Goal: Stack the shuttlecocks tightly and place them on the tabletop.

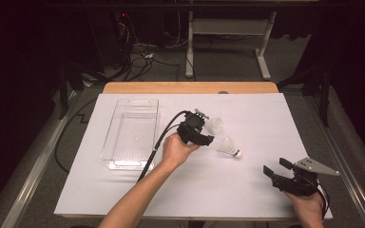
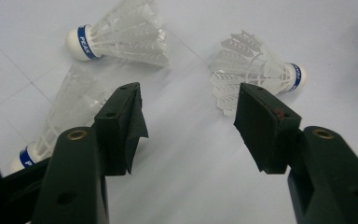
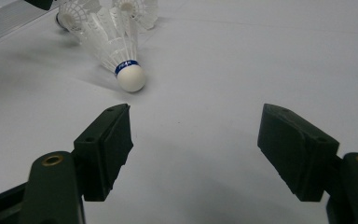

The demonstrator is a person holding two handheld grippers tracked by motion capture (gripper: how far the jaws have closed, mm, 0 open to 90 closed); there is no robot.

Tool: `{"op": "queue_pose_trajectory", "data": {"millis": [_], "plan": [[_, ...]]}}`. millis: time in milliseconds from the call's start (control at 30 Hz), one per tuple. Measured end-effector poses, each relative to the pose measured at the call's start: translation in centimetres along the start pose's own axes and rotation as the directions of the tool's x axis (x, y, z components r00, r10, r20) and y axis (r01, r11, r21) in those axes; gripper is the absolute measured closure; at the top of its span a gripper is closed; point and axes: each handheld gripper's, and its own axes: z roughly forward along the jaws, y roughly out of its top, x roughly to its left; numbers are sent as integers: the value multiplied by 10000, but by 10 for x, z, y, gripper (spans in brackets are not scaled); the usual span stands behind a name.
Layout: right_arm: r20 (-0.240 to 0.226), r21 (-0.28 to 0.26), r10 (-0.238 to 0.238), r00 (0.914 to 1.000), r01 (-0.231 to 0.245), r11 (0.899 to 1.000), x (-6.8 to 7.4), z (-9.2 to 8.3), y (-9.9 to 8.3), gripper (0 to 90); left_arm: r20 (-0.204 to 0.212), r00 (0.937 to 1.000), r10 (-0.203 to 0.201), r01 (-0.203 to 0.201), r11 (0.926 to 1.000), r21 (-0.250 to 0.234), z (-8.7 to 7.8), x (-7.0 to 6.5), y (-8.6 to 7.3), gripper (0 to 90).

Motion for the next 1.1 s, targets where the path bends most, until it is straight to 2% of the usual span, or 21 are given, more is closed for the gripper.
{"op": "queue_pose_trajectory", "data": {"millis": [700,1100], "plan": [[7,1,13,10000,-13,10000,0,0,0,264,185,9998,100,-103,9998,185,-4,-4,-14,399],[9,-5,-3,10000,4,10000,0,0,0,263,302,9994,139,-143,9998,132,-7,-7,-22,381]]}}
